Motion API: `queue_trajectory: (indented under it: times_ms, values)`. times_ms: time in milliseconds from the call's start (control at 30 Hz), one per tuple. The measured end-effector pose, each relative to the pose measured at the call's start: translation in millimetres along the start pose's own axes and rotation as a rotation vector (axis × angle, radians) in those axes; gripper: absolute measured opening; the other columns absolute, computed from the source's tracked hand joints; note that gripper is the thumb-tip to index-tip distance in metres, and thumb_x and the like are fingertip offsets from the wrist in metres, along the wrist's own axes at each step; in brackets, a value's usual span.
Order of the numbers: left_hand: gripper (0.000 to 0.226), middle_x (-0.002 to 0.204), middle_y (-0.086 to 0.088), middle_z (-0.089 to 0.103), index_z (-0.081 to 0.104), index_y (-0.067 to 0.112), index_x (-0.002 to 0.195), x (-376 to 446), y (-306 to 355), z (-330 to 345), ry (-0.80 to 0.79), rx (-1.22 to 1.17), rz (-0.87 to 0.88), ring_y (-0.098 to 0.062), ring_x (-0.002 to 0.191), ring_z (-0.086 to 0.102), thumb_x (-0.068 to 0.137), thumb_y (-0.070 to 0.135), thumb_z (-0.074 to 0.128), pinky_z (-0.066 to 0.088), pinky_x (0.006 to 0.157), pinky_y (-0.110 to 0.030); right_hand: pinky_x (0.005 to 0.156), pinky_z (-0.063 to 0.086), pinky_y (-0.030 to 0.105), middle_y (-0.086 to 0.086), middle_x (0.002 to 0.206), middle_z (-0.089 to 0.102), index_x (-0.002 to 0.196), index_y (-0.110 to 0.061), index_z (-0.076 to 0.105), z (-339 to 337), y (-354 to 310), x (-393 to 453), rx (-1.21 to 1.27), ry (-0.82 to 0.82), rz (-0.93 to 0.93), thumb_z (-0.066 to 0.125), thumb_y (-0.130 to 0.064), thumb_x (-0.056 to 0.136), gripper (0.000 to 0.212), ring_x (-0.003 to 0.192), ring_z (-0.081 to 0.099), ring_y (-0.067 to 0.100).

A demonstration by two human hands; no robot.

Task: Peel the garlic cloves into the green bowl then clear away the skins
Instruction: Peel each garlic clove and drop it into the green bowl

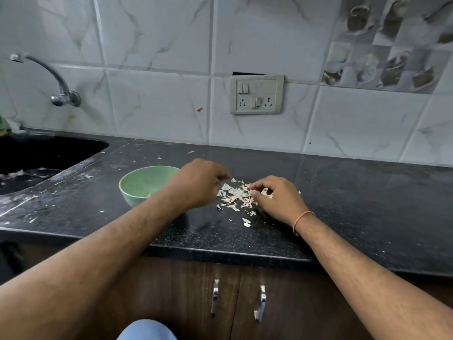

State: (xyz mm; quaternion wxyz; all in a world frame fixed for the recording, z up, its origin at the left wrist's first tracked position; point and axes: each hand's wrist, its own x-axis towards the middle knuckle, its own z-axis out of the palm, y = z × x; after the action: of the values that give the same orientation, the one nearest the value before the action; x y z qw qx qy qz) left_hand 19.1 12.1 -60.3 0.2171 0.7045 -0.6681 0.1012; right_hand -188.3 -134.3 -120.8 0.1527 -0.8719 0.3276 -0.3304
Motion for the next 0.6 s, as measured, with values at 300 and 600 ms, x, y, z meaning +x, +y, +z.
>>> queue_trajectory:
  times_ms: [300,600]
  values:
    - [0.016,0.115,0.005,0.074,0.080,0.031,0.108,27,3,67,-0.173,0.006,-0.117,-0.020,0.109,0.068,0.098,0.033,0.066,0.056,0.098,-0.039,0.101,0.049,0.038,-0.016,0.114,0.065,0.119,-0.038,0.077,8,17,6,-0.199,-0.147,-0.066,0.071,-0.050,0.095,0.027,0.114,0.056,0.016]
    - [0.009,0.102,0.009,0.069,0.069,0.035,0.092,38,-9,96,0.005,-0.153,-0.127,-0.017,0.096,0.065,0.100,0.032,0.065,0.053,0.083,-0.036,0.092,0.050,0.034,-0.020,0.103,0.063,0.109,-0.032,0.079,16,25,23,-0.051,0.039,-0.192,0.069,-0.021,0.093,0.021,0.098,0.052,0.008]
